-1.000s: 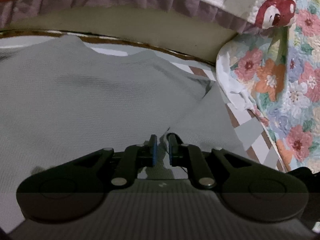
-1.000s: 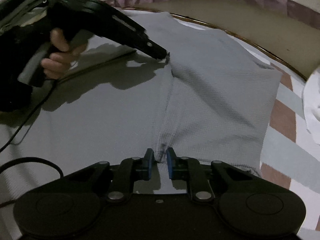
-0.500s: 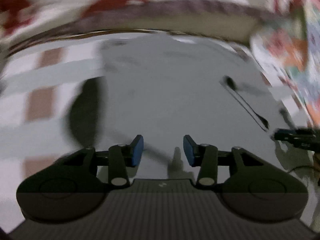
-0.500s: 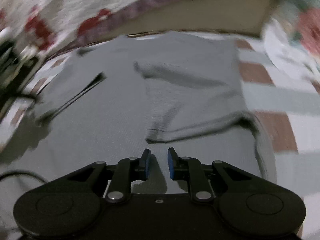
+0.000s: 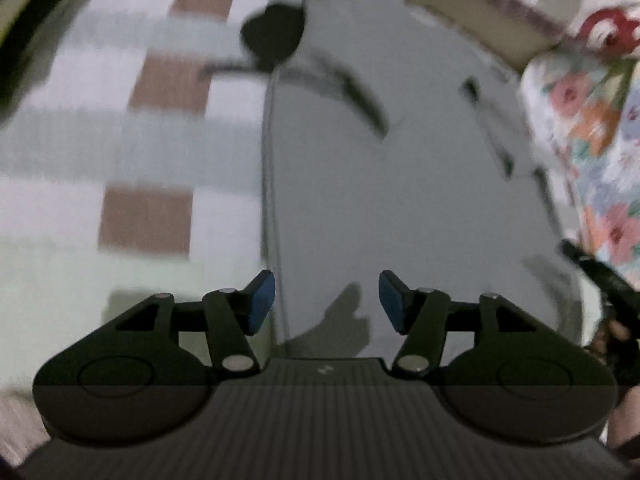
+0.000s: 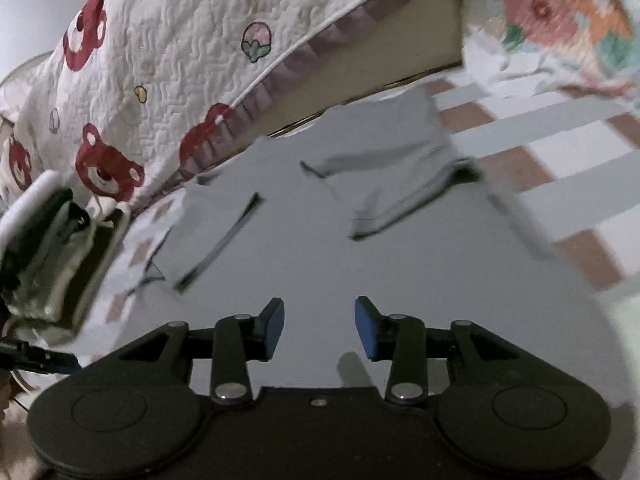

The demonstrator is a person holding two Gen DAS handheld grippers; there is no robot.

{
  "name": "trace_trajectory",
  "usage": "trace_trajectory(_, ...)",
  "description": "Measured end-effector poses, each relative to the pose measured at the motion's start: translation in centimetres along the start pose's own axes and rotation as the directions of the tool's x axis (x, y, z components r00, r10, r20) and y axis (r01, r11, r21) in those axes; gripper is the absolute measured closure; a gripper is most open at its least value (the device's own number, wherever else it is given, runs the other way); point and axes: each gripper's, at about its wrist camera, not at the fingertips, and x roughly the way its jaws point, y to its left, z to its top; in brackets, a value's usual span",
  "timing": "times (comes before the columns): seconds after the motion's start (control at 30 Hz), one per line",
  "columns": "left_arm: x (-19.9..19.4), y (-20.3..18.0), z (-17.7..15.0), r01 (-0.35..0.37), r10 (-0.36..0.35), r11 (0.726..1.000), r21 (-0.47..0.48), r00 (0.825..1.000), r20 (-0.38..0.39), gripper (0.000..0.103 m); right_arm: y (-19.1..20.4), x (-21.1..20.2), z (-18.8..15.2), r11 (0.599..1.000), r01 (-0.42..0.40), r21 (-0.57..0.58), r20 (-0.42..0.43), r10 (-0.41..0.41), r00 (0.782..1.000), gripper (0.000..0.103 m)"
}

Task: Fold clothes

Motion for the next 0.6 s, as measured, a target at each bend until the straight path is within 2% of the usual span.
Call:
trace_trajectory(0.1,1.0,0.7,-0.7,-0.016,0.015,0.998,-0.067,1.000,-0.017,0.046,-1.8,-3.7,-1.7,0.997,0.056,0.059,0.000,-0.056,0.998,0.057)
trace_trajectory(0.17,0.6,1.1,-1.5,-0.025,0.025,0.997,-0.074,1.000,-0.007,0.045,-3.0,-6.3,-3.1,0.987,0.096,0.126,-0.017,-0.094,0.995,0.057)
trace_trajectory(0.2,0.4,0.9,-1.8,-0.037,0.036,0.997,-0.068,0.999,-0.014,0.045,-3.2,-7.5,-3.9,0.988,0.090,0.128,-0.013,-0.089,0.996,0.059)
trace_trajectory(0.23,0.4,0.4,-1.9,-0.037,0.036,0.999,-0.036,0.999,-0.030,0.047,-3.1,-8.7,-4.8,0.991,0.072,0.116,-0.005,-0.072,0.997,0.060)
trace_trajectory(0.3,0.5,-0.7,-2.5,0.029,-0.026,0.999,0.046,0.997,-0.079,0.048,-3.5,-10.3,-6.1,0.988,0.131,0.085,-0.004,-0.131,0.991,0.060)
trace_trajectory(0.33,0.4,-1.0,-2.8,0.038,-0.032,0.997,0.063,0.995,-0.092,0.049,-3.8,-11.0,-6.7,0.983,0.167,0.069,-0.004,-0.168,0.986,0.059)
trace_trajectory(0.43,0.2,-1.5,-3.6,-0.022,0.032,0.994,0.104,0.996,-0.089,0.049,-4.8,-13.0,-8.4,0.964,0.265,0.035,0.000,-0.265,0.964,0.059)
trace_trajectory(0.47,0.2,-1.4,-3.8,-0.066,0.073,0.992,0.105,0.995,-0.072,0.048,-5.4,-13.5,-8.8,0.957,0.286,0.042,0.002,-0.286,0.958,0.059)
trace_trajectory(0.53,0.1,-1.2,-4.0,-0.152,0.156,0.983,0.103,0.987,-0.038,0.045,-6.2,-14.6,-9.8,0.957,0.284,0.068,0.020,-0.285,0.958,0.058)
trace_trajectory(0.6,0.2,-0.9,-4.2,-0.166,0.170,0.982,0.084,0.985,-0.036,0.044,-6.8,-14.6,-10.6,0.953,0.294,0.071,0.006,-0.295,0.956,0.055)
